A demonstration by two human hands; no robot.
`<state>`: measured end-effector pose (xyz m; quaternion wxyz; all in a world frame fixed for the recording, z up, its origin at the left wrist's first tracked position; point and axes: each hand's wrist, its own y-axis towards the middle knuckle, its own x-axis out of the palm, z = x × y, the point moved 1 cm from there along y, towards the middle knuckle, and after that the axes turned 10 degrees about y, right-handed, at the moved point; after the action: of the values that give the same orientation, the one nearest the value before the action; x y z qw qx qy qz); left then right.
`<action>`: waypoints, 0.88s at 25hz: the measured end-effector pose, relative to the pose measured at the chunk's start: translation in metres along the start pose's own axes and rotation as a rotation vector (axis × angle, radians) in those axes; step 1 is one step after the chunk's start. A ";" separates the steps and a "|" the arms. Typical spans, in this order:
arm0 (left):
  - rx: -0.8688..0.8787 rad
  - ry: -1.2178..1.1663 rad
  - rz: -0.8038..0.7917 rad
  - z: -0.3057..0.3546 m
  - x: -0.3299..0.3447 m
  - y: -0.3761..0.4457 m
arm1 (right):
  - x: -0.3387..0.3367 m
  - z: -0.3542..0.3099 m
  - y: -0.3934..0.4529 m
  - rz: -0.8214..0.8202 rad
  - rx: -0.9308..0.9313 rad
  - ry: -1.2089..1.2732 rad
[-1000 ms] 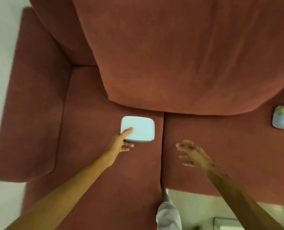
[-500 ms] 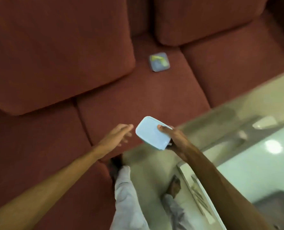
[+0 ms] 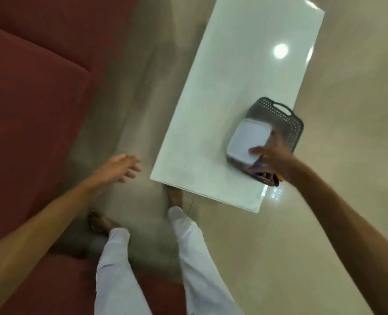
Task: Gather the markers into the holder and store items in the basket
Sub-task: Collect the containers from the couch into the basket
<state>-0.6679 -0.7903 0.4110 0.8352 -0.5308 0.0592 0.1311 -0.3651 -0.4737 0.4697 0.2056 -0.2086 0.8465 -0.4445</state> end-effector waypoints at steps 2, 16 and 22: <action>0.053 0.064 -0.011 0.043 0.026 0.033 | -0.052 -0.009 0.040 0.034 -0.053 0.029; -0.040 0.187 -0.001 0.115 0.066 0.138 | -0.067 0.070 0.218 -0.115 -0.047 -0.721; -0.053 0.263 -0.048 0.077 0.054 0.123 | -0.065 0.075 0.202 -0.200 -0.066 -1.009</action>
<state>-0.6540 -0.6634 0.3241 0.8090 -0.5663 0.1519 0.0420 -0.3055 -0.3842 0.2715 0.5382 -0.4835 0.6315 -0.2789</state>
